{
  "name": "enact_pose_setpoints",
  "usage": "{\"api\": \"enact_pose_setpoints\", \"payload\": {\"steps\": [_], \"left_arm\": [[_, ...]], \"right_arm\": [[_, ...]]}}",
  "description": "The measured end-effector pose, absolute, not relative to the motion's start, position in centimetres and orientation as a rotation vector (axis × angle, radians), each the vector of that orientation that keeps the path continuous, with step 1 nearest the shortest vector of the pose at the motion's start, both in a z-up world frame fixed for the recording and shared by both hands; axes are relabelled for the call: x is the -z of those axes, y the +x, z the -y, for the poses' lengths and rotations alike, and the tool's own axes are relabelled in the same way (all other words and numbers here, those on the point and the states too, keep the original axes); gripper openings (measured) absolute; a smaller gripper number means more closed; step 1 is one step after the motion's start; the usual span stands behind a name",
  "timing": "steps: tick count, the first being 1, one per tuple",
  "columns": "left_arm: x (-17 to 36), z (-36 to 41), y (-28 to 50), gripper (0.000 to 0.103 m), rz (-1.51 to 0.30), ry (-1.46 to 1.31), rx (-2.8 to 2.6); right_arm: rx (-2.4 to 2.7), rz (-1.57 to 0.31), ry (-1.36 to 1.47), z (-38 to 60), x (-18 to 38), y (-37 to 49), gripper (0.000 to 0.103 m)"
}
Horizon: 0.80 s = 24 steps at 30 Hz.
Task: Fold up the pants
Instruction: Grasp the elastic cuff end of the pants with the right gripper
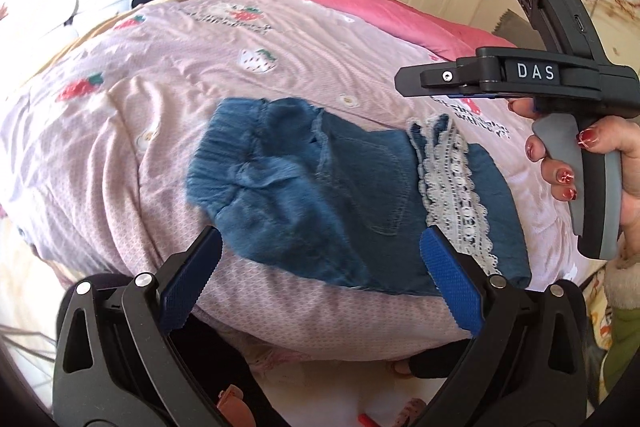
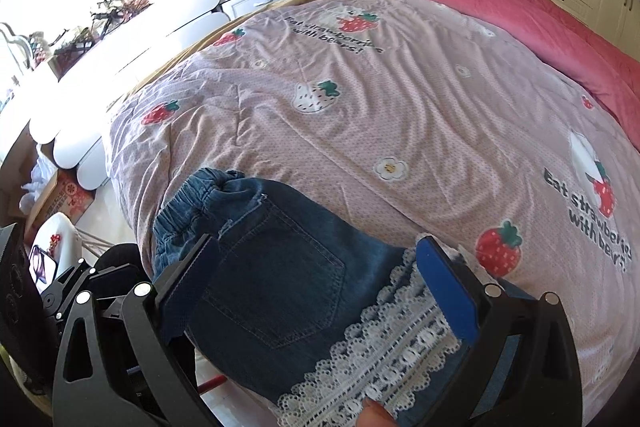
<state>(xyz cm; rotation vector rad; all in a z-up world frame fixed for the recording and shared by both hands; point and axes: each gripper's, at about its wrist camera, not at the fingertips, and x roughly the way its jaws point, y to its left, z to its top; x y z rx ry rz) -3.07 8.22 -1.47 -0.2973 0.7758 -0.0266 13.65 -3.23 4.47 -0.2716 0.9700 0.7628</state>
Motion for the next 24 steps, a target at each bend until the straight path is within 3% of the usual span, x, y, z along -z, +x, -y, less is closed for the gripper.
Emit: {"api": "enact_pose_setpoints", "payload": {"steps": [22, 23, 24], "left_arm": [[4.6, -11.5, -1.9, 0.093, -0.772, -0.475, 0.101], [4.7, -11.6, -1.9, 0.093, -0.768, -0.477, 0.108], [4.7, -11.6, -1.9, 0.093, -0.766, -0.476, 0.113]], "right_arm": [[-1.042, -1.174, -0.496, -10.8, 2.4, 16.5, 0.097], [-1.042, -1.192, -0.498, -10.9, 2.8, 16.7, 0.095], [-1.048, -1.222, -0.496, -11.0, 3.3, 16.7, 0.065]]}}
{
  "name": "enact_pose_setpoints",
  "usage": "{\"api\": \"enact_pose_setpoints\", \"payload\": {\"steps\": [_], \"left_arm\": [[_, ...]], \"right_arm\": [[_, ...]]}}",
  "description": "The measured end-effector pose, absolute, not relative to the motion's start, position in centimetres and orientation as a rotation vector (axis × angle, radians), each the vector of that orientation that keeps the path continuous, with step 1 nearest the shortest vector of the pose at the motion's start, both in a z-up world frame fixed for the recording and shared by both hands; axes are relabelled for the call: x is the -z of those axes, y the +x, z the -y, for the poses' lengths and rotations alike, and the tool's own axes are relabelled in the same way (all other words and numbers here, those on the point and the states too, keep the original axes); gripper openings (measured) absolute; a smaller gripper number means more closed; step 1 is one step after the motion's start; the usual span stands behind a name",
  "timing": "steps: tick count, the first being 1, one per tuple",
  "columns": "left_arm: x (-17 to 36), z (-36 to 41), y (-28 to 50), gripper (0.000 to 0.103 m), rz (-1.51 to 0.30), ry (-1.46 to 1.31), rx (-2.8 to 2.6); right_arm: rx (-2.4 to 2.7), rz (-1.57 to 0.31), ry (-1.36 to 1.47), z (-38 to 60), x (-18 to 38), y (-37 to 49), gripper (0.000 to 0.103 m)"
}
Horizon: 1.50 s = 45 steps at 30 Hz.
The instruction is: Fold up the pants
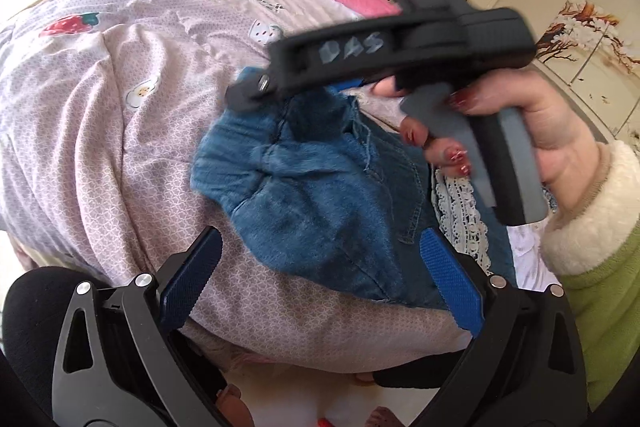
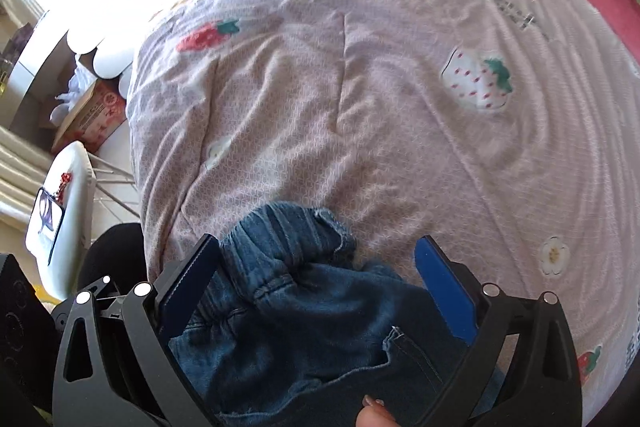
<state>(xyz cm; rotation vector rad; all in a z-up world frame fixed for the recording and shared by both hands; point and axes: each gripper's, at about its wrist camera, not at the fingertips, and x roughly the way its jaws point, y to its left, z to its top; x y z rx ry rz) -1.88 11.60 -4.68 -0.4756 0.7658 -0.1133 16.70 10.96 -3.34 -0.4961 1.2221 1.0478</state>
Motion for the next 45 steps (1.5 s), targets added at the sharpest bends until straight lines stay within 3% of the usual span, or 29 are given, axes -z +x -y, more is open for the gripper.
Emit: {"api": "enact_pose_setpoints", "payload": {"steps": [1, 6, 19, 21, 24, 26, 28, 36, 45], "left_arm": [[4.7, -11.5, -1.9, 0.093, -0.764, -0.471, 0.121], [4.7, -11.5, -1.8, 0.093, -0.746, -0.471, 0.123], [4.2, -11.9, 0.0, 0.093, -0.689, -0.451, 0.151], [4.1, -11.8, 0.6, 0.089, -0.682, -0.476, 0.190], [3.5, -11.5, 1.7, 0.066, -0.673, -0.519, 0.279], [3.2, -11.2, 2.2, 0.044, -0.667, -0.512, 0.289], [2.6, -10.6, 2.4, 0.032, -0.653, -0.491, 0.294], [-0.4, -4.6, 3.5, 0.031, -0.639, -0.316, 0.340], [0.6, 3.2, 5.5, 0.031, -0.717, -0.164, 0.353]], "right_arm": [[-1.075, -1.262, -0.478, -11.0, 3.9, 16.6, 0.054], [-1.121, -1.211, -0.409, -9.4, 2.6, 16.2, 0.038], [-1.248, -1.127, -0.227, -3.6, -2.3, 16.9, 0.036], [-1.249, -1.117, -0.229, -3.2, -3.0, 16.8, 0.036], [-1.244, -1.107, -0.230, -2.3, -3.7, 16.6, 0.036], [-1.234, -1.095, -0.223, -1.5, -4.3, 16.5, 0.036], [-1.227, -1.082, -0.208, -0.3, -4.9, 16.4, 0.036], [-1.178, -1.048, -0.144, 6.4, -6.4, 17.0, 0.038], [-1.075, -1.090, -0.074, 14.5, -3.7, 18.0, 0.047]]}}
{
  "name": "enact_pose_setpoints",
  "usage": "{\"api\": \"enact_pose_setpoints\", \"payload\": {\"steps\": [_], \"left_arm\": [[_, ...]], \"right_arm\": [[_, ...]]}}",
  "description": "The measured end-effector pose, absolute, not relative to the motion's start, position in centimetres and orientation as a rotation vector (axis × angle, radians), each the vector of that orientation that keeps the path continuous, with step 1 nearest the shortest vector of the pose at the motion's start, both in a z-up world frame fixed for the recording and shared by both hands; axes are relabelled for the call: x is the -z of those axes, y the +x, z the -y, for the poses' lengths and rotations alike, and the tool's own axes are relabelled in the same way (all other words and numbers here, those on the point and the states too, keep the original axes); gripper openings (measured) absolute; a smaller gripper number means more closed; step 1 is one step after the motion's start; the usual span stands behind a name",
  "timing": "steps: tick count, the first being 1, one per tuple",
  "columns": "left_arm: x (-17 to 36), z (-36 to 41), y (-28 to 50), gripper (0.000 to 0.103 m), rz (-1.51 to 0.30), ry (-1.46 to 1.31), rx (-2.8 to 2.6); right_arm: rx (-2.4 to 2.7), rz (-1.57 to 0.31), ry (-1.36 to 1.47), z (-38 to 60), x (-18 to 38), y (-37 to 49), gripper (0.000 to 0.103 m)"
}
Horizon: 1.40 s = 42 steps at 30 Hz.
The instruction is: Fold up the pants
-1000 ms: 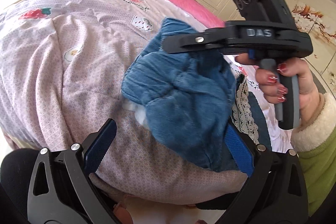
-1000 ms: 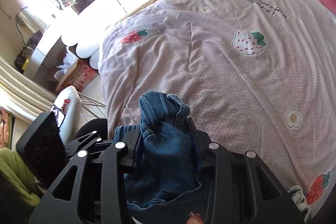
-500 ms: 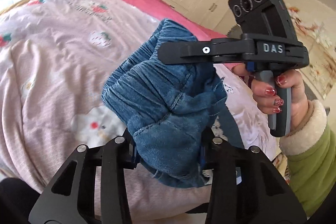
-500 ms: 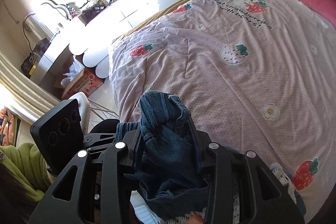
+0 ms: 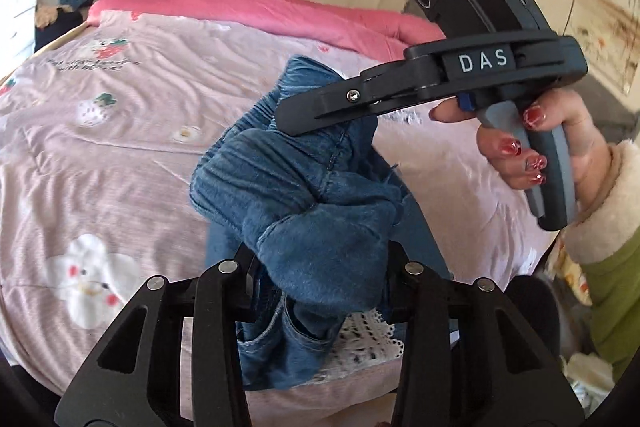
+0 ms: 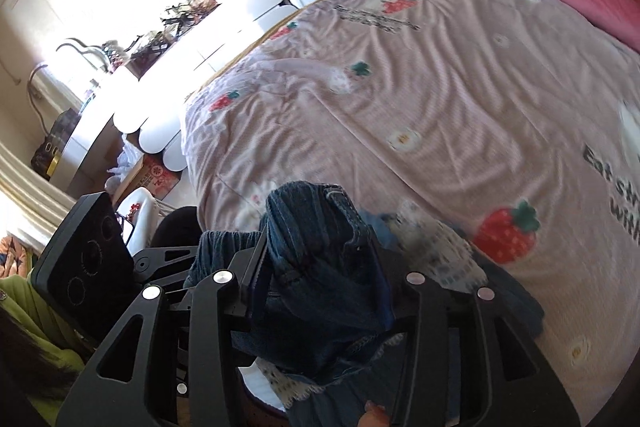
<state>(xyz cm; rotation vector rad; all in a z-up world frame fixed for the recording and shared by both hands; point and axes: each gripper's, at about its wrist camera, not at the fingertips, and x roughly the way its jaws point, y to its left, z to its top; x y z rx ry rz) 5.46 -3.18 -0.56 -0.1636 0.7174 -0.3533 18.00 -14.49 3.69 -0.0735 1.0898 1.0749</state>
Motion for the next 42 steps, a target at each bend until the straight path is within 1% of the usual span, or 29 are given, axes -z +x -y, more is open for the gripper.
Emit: {"api": "enact_pose_setpoints", "payload": {"steps": [1, 3, 4, 8, 10, 14, 16, 18, 20, 22, 23, 26, 29, 37, 42], "left_arm": [[0.7, 3.8, 5.3, 0.032, -0.728, -0.148, 0.357], [1.2, 4.5, 5.0, 0.032, -0.735, -0.123, 0.360], [1.4, 5.0, 5.0, 0.032, -0.739, -0.107, 0.357], [1.6, 6.1, 5.1, 0.034, -0.746, -0.082, 0.362], [1.3, 6.9, 4.4, 0.039, -0.746, -0.076, 0.370], [1.2, 8.1, 3.8, 0.045, -0.743, -0.061, 0.389], [0.9, 8.5, 3.7, 0.050, -0.740, -0.058, 0.402], [0.8, 8.7, 3.6, 0.051, -0.744, -0.067, 0.416], [0.4, 9.3, 3.3, 0.055, -0.744, -0.059, 0.428], [0.2, 9.9, 3.0, 0.056, -0.744, -0.050, 0.444], [0.2, 10.2, 2.8, 0.058, -0.747, -0.055, 0.453], [0.0, 10.4, 2.4, 0.062, -0.754, -0.062, 0.462], [-0.2, 10.5, 2.0, 0.066, -0.754, -0.048, 0.459], [-1.2, 10.3, 1.1, 0.071, -0.747, -0.034, 0.471], [-1.8, 8.3, -0.1, 0.075, -0.750, -0.037, 0.436]], "right_arm": [[-1.068, -1.091, -0.061, 15.2, -3.4, 18.1, 0.048], [-1.050, -1.091, -0.025, 17.0, -2.8, 18.1, 0.056], [-1.044, -1.090, -0.015, 17.5, -2.8, 18.0, 0.057], [-1.020, -1.095, 0.021, 19.8, -2.2, 17.7, 0.058], [-1.012, -1.089, 0.027, 20.6, -2.2, 17.4, 0.059], [-0.989, -1.073, 0.043, 21.9, -2.7, 17.0, 0.065], [-0.972, -1.070, 0.049, 22.5, -3.0, 16.9, 0.067], [-0.951, -1.072, 0.047, 22.8, -3.2, 16.8, 0.072], [-0.930, -1.076, 0.047, 23.0, -3.4, 16.5, 0.075], [-0.909, -1.078, 0.038, 23.1, -3.7, 16.3, 0.078], [-0.892, -1.080, 0.032, 23.1, -3.7, 16.2, 0.082], [-0.866, -1.080, 0.024, 23.1, -4.1, 15.9, 0.083], [-0.830, -1.075, 0.007, 22.9, -4.5, 15.7, 0.088], [-0.752, -1.091, 0.025, 21.8, -4.9, 15.9, 0.090], [-0.710, -1.076, -0.021, 19.6, -5.0, 16.1, 0.090]]}}
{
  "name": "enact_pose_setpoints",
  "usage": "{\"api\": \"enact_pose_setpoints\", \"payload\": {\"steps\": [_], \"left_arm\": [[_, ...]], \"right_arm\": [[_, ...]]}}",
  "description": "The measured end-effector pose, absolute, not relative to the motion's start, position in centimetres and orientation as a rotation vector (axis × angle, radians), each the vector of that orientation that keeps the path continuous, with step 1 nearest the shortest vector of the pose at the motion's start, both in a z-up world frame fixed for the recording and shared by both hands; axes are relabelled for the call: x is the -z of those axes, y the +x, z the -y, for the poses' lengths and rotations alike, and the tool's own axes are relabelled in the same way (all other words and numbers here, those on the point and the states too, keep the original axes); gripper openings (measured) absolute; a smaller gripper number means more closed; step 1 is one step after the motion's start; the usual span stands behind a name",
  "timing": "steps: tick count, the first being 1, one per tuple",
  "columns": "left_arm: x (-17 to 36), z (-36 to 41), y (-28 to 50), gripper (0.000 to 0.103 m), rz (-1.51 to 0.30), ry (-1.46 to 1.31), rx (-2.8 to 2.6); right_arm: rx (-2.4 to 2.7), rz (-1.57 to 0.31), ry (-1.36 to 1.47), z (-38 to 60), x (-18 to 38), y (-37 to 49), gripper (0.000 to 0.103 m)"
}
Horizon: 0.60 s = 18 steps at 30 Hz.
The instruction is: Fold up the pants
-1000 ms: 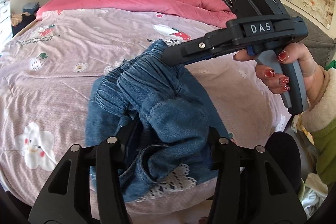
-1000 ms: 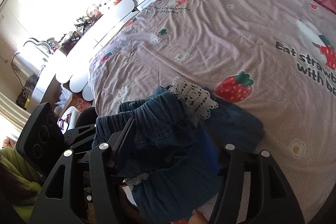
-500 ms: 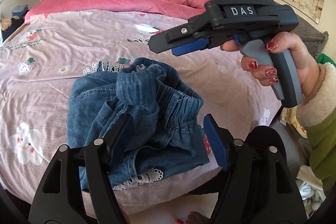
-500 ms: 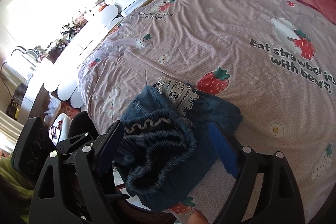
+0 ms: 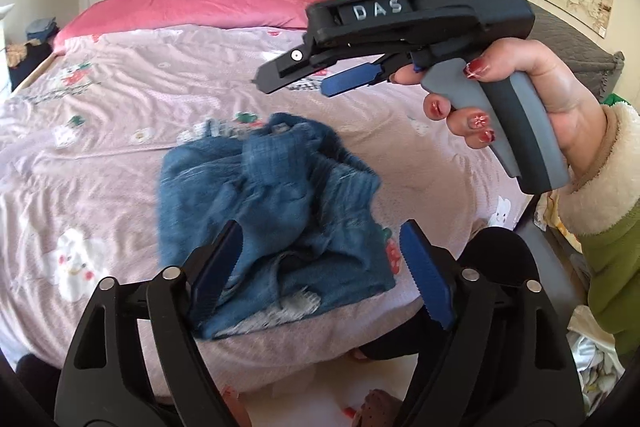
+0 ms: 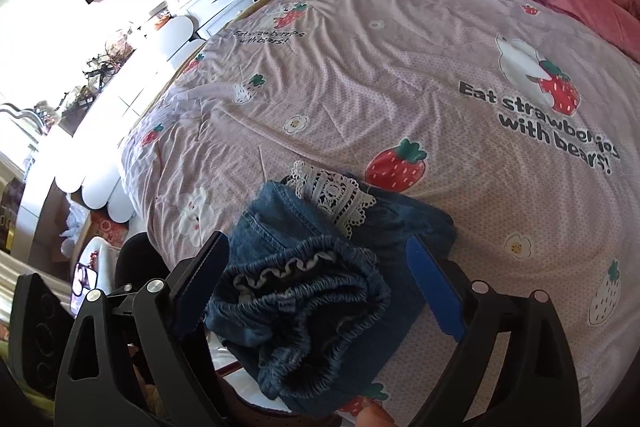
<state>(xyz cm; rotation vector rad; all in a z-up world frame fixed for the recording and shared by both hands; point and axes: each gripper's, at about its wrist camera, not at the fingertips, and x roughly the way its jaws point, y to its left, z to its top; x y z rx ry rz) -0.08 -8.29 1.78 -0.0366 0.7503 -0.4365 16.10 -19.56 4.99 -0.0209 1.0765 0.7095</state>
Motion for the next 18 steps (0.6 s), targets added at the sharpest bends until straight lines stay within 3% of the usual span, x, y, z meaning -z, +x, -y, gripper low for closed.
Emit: {"api": "enact_pose_setpoints", "payload": {"steps": [8, 14, 17, 18], "left_arm": [[-2.3, 0.2, 0.7, 0.082, -0.783, -0.123, 0.206], [-2.1, -0.8, 2.1, 0.082, -0.779, -0.130, 0.176], [-2.0, -0.3, 2.7, 0.083, -0.786, -0.127, 0.178], [-1.9, 0.0, 2.9, 0.083, -0.790, -0.121, 0.179]], "right_arm": [[-0.728, -1.063, -0.228, 16.1, -3.4, 13.7, 0.090], [-0.695, -1.016, -0.349, 18.2, -1.9, 9.7, 0.089], [-0.669, -1.032, -0.354, 20.1, -0.4, 8.2, 0.084], [-0.676, -1.046, -0.336, 20.7, 0.2, 7.9, 0.076]]}}
